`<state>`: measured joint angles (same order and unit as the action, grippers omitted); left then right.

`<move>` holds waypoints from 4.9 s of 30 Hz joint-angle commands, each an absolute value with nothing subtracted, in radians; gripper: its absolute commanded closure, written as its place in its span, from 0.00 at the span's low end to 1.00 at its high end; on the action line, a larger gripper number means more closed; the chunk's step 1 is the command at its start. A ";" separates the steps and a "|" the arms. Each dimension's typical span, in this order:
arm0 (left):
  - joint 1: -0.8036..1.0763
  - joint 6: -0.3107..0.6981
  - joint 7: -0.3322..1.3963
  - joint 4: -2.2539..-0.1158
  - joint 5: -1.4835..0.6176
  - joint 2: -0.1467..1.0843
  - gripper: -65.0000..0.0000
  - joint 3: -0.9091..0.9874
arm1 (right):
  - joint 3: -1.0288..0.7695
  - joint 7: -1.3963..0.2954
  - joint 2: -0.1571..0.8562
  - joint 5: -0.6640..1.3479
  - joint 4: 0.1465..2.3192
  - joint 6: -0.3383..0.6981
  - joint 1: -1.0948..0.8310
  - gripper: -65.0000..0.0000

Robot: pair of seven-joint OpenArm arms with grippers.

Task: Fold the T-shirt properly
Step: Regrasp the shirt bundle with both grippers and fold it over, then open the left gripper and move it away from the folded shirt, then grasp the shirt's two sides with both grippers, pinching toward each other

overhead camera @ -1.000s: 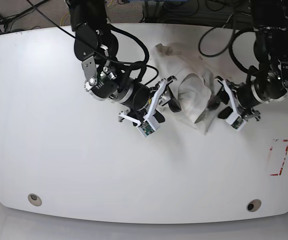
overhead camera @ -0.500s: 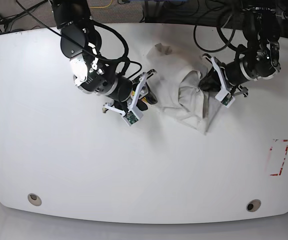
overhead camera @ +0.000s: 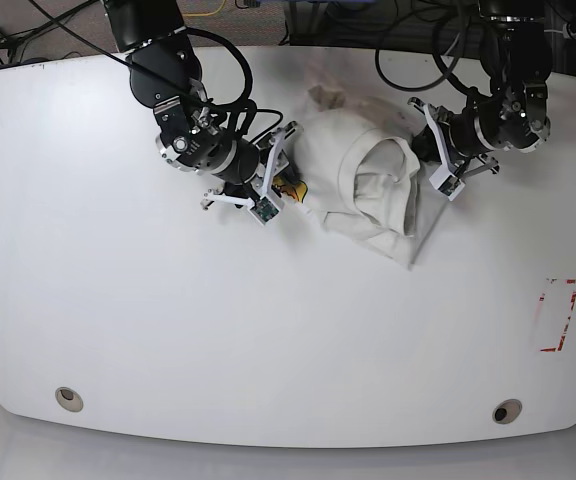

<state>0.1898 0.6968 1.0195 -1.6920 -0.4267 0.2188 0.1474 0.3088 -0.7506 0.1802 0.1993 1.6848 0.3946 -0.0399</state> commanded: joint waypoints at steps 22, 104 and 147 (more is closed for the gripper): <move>-0.282 0.698 0.846 -1.259 -0.443 0.226 0.92 -0.213 | 0.295 -0.585 0.214 0.127 1.693 0.398 -0.194 0.71; -0.010 0.698 1.052 -1.705 -0.647 0.259 0.51 0.427 | 0.143 -0.777 0.104 0.573 1.492 0.490 0.162 0.19; -0.217 0.698 1.052 -1.343 -0.739 0.085 0.41 0.153 | 0.145 -0.756 0.091 0.572 1.491 0.484 0.153 1.00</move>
<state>-0.1993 0.6956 1.0626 -1.3285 -0.7319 0.0685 0.1562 0.1467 -0.7780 0.0937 0.5552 1.4792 0.4728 0.1253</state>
